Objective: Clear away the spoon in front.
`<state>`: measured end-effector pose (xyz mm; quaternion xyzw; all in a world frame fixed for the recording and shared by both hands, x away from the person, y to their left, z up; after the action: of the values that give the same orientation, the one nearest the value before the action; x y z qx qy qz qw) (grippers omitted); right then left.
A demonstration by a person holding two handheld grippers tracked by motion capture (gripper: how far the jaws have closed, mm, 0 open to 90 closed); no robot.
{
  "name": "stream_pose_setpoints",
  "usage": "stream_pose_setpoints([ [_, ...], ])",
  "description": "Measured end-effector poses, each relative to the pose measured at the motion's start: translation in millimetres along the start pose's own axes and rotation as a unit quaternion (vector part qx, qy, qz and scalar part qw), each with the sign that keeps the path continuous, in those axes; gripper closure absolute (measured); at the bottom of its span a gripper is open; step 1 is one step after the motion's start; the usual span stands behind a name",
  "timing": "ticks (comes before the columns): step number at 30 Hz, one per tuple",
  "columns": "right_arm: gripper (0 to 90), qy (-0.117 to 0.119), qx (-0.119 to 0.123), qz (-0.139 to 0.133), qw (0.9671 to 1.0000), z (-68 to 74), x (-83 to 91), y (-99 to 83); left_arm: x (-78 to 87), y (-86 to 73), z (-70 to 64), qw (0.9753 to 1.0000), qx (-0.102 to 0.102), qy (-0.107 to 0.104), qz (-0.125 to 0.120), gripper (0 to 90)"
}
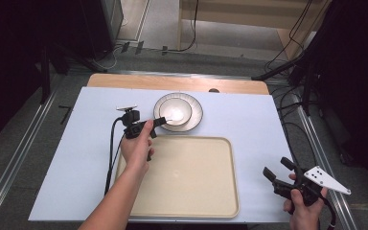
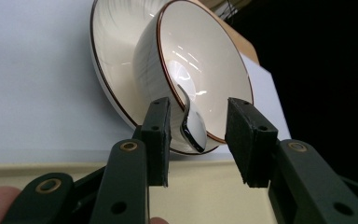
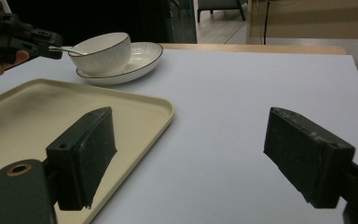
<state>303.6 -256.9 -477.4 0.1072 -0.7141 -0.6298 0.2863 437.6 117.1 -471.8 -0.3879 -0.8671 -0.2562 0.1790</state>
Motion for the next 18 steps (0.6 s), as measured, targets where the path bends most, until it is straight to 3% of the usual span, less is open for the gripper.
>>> stream_pose_setpoints([
  [5, 16.9, 0.001, 0.002, 0.001, 1.0, 0.4, -0.5, 0.0, 1.1, -2.6, -2.4, 0.9995, 0.025, -0.005, -0.017, 66.0],
  [18, 17.2, 0.0, 0.002, 0.002, 1.0, -0.2, -0.6, -0.6, -1.3, -4.7, -0.8, 0.9973, 0.054, 0.001, -0.049, 72.0],
])
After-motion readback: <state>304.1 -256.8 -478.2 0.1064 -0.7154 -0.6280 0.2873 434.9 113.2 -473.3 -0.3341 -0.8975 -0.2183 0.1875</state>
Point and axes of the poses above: each handheld gripper's, and its own axes: x roughly backward along the jaws, y roughly out of its top, z roughly to its left, the point moved 10 cm from there along -x, roughly forward along the jaws, and after that the axes turned 15 degrees about x, right-handed, at the moved point
